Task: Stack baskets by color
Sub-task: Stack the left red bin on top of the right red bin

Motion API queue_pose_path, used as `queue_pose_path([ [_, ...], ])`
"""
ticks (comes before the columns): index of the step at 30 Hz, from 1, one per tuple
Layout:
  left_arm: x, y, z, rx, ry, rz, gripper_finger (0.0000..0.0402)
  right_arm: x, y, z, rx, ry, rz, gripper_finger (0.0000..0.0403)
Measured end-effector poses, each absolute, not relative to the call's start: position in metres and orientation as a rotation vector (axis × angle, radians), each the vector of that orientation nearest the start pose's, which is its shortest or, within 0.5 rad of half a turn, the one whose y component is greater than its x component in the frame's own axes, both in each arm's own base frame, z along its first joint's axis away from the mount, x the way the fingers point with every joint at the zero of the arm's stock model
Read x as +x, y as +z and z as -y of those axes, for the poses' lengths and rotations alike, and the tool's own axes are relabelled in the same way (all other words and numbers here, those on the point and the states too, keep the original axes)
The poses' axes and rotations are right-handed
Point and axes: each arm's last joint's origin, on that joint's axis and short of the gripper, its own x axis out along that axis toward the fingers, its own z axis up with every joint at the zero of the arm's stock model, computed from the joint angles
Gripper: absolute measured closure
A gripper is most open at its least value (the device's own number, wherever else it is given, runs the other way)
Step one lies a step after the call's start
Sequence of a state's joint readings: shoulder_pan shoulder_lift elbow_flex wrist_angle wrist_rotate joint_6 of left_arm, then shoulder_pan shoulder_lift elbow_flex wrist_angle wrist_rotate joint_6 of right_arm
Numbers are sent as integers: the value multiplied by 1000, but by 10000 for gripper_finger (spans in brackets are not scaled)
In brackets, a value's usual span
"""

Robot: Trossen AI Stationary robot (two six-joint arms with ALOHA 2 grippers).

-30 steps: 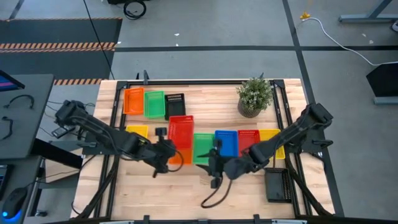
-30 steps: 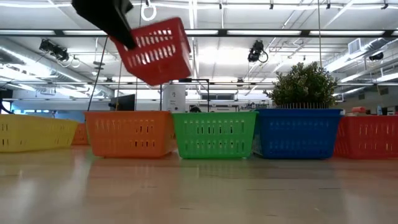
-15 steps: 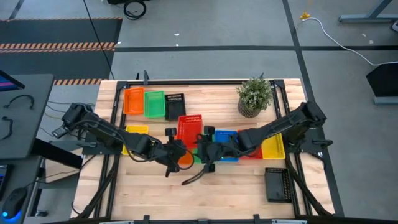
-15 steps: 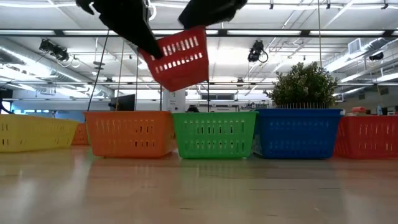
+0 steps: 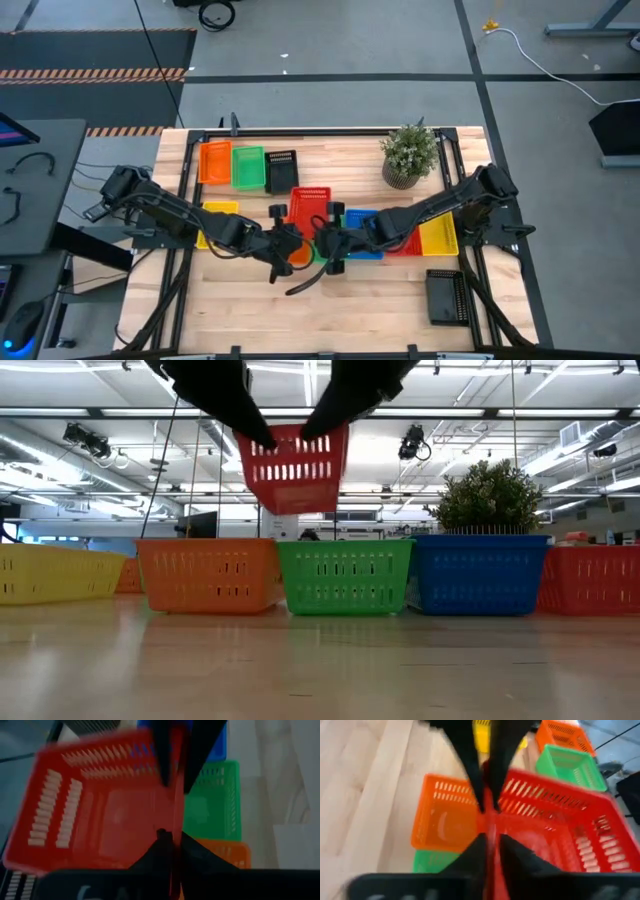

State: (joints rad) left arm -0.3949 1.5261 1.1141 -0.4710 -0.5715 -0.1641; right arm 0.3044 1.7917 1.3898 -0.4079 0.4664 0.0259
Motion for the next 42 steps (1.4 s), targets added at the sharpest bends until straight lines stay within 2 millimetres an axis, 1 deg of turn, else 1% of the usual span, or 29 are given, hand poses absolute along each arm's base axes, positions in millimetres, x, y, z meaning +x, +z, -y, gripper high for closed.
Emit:
queue_pose_path([
  [1,297,254,107,254,233,-752,368,376,251,-106,-287,-165,-762,382],
  [2,296,256,106,256,242,-743,358,374,250,-109,-293,-162,-774,389],
  [6,288,269,103,255,269,-710,310,363,246,-122,-350,-216,-814,388],
  [8,279,278,101,247,268,-707,287,351,248,-129,-378,-242,-855,392],
  [10,268,286,101,219,269,-704,267,336,253,-138,-381,-258,-877,392],
  [14,244,296,103,147,293,-723,247,298,267,-159,-372,-239,-937,392],
  [18,223,297,114,154,346,-729,247,250,279,-183,-367,-181,-987,392],
  [22,204,296,131,187,385,-688,257,203,275,-196,-347,-151,-997,392],
  [24,198,296,140,188,390,-648,259,182,268,-196,-340,-147,-1009,392],
  [26,191,295,148,187,388,-608,259,163,258,-191,-326,-156,-1015,392],
  [28,185,294,154,196,395,-569,260,148,249,-181,-305,-179,-1008,392],
  [30,180,291,158,209,401,-534,260,138,242,-170,-275,-194,-980,392],
  [34,174,284,162,209,421,-495,262,124,231,-151,-232,-177,-951,392],
  [38,173,279,160,177,438,-491,268,118,223,-140,-200,-115,-896,392],
  [42,173,278,160,152,446,-485,272,114,214,-134,-208,-80,-874,392],
])
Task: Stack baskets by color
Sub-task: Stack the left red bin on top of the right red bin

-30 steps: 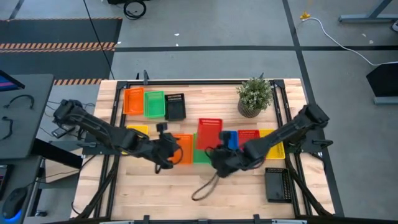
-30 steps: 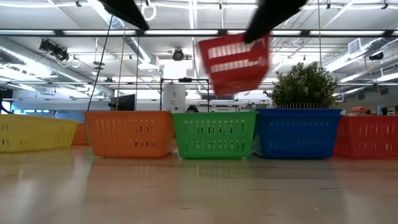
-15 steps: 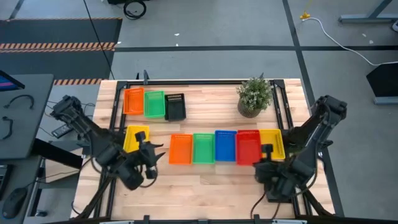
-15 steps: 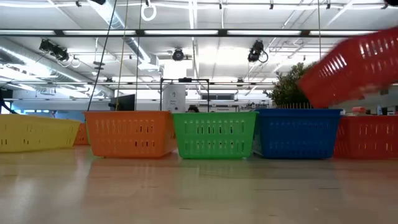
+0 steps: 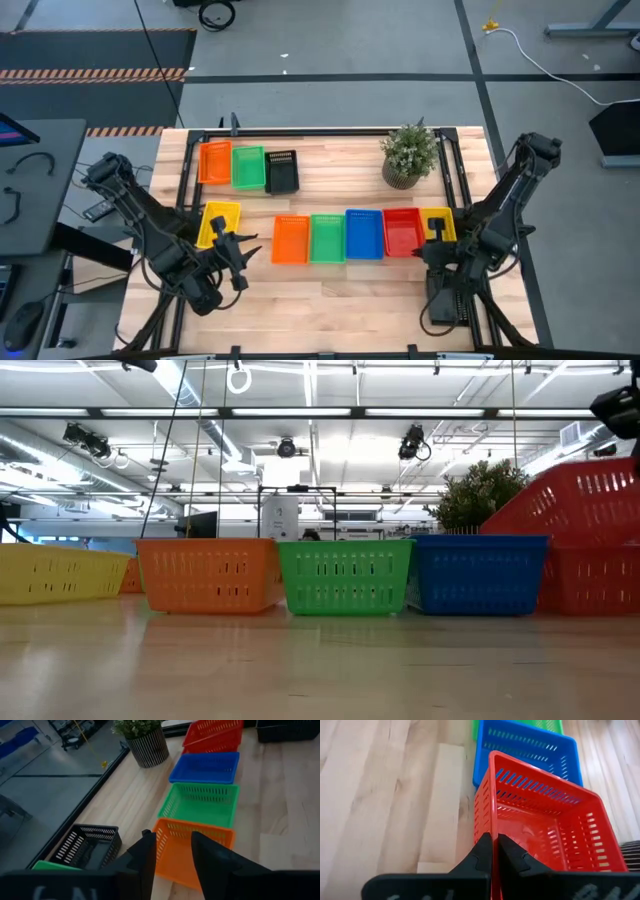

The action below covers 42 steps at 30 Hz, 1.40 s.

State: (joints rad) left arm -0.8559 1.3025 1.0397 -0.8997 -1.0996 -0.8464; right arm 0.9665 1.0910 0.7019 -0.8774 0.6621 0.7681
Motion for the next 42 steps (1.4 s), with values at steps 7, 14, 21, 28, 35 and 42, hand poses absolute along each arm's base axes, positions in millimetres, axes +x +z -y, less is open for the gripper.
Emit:
queue_pose_path([
  [7,173,278,160,145,446,-483,274,113,195,-127,-242,-116,-875,390],
  [14,173,278,160,145,446,-483,274,114,183,-124,-222,-126,-876,357],
  [21,173,278,160,145,446,-483,274,113,183,-123,-225,-128,-880,313],
  [28,174,278,160,148,445,-484,274,117,211,-128,-226,-117,-890,277],
  [35,174,278,160,145,445,-483,274,132,231,-133,-49,-200,-733,292],
  [42,174,278,161,142,444,-481,274,137,198,-117,143,-305,-803,372],
])
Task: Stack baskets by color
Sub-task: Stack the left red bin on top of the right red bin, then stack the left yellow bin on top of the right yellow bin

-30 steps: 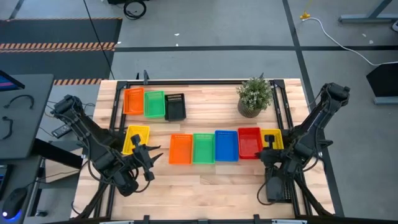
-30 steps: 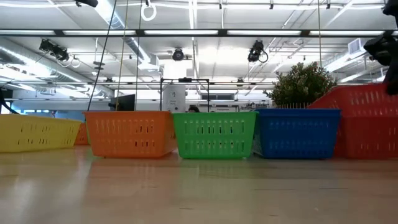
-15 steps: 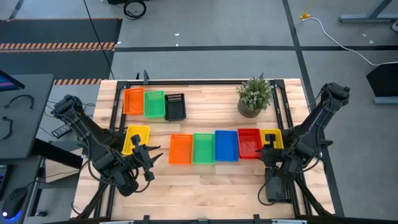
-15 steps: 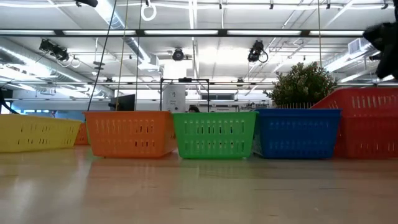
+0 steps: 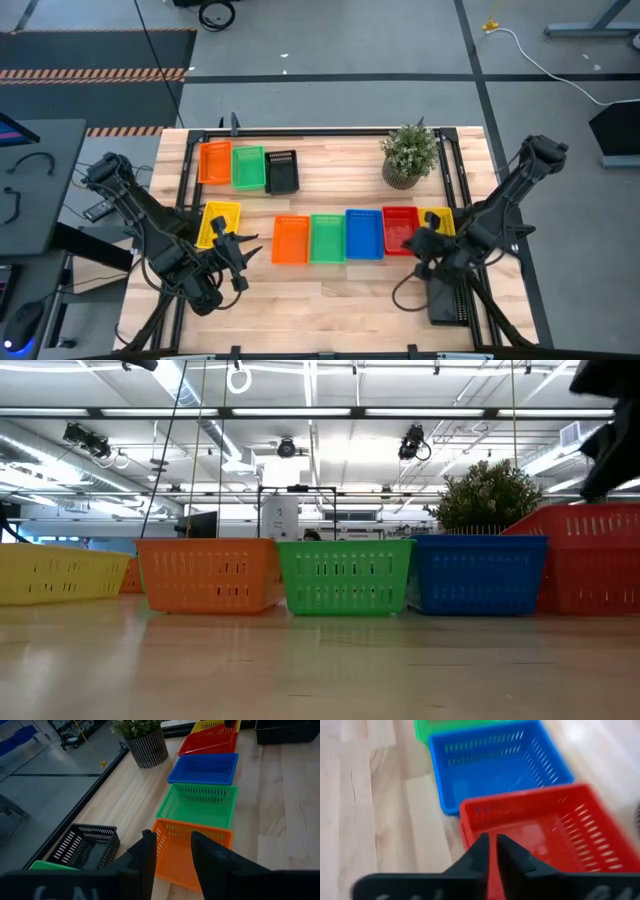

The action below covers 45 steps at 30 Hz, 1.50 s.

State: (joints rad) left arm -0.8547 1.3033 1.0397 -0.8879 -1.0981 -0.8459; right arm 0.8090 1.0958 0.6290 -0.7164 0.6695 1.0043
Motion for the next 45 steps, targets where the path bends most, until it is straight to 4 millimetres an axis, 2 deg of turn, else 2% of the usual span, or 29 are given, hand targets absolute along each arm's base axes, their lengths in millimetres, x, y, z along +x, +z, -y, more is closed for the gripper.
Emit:
queue_pose_path([
  [2,174,278,161,143,444,-482,274,138,189,-116,171,-282,-825,393],
  [5,174,278,161,143,444,-482,274,137,180,-113,188,-274,-851,393],
  [8,174,278,161,145,443,-482,274,138,180,-112,179,-273,-850,387],
  [11,174,278,161,145,442,-483,274,142,191,-117,147,-247,-808,392],
  [14,174,277,161,136,417,-516,274,147,205,-124,116,-218,-709,398],
  [18,173,274,164,109,329,-624,274,160,223,-141,123,-164,-450,395],
  [22,168,270,168,87,185,-791,276,173,225,-162,68,-75,-262,396],
  [25,159,266,173,128,47,-935,282,184,219,-178,27,-39,-193,397],
  [27,151,263,173,155,16,-1022,287,191,209,-187,6,-32,-174,396],
  [35,130,258,159,106,173,-1248,294,207,162,-209,4,-17,-187,395],
  [39,130,257,154,46,227,-1313,277,206,156,-215,13,0,-172,395],
  [45,137,257,145,31,265,-1345,227,201,161,-220,5,27,-148,395],
])
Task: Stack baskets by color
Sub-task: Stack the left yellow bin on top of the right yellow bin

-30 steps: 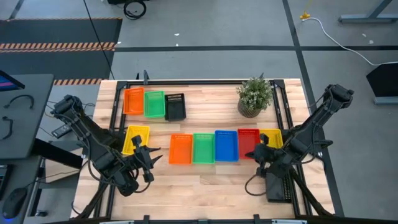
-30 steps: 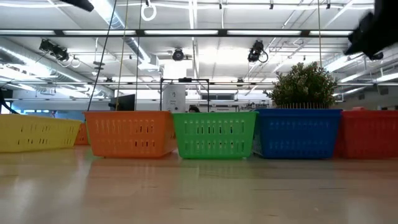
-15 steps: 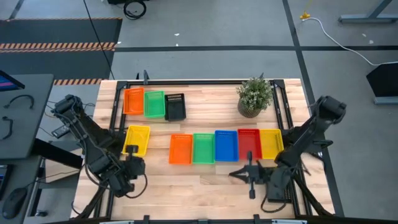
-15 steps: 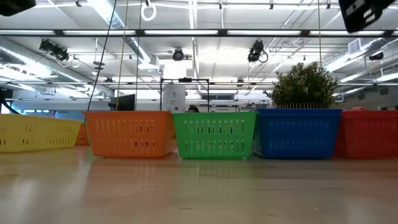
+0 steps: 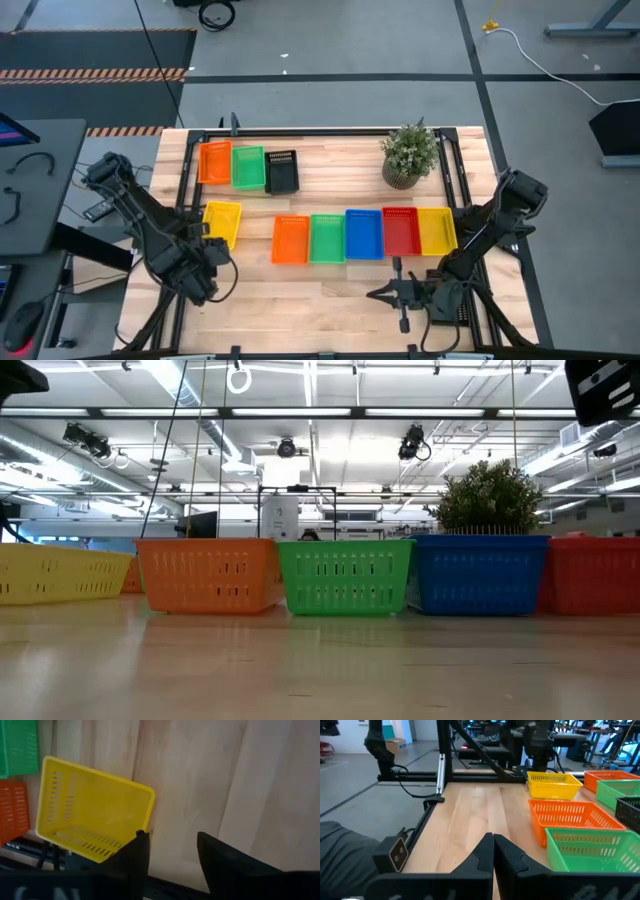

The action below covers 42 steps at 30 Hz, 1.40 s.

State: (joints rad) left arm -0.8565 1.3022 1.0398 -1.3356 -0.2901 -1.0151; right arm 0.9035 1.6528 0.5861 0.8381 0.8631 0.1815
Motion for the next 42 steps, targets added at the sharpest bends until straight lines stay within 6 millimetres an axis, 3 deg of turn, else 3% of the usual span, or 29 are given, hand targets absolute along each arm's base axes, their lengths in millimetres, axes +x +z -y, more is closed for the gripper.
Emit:
queue_pose_path([
  [6,145,257,138,32,248,-1390,188,199,164,-220,1,26,-141,394],
  [10,149,255,135,66,254,-1383,183,198,164,-221,7,38,-142,394],
  [12,151,255,135,91,274,-1347,186,193,171,-226,-70,67,-146,395],
  [17,158,251,140,129,309,-1253,202,173,226,-252,-202,65,-181,399],
  [21,168,249,148,124,319,-1110,214,167,266,-264,-93,104,-426,400],
  [23,175,248,153,129,304,-1037,219,167,275,-269,-25,94,-598,400],
  [28,192,244,167,155,273,-882,229,165,268,-282,157,11,-1093,398],
  [34,204,230,178,233,271,-850,230,155,232,-302,366,-107,-1500,346],
  [42,212,206,185,313,305,-894,230,139,201,-314,195,-149,-1630,250],
])
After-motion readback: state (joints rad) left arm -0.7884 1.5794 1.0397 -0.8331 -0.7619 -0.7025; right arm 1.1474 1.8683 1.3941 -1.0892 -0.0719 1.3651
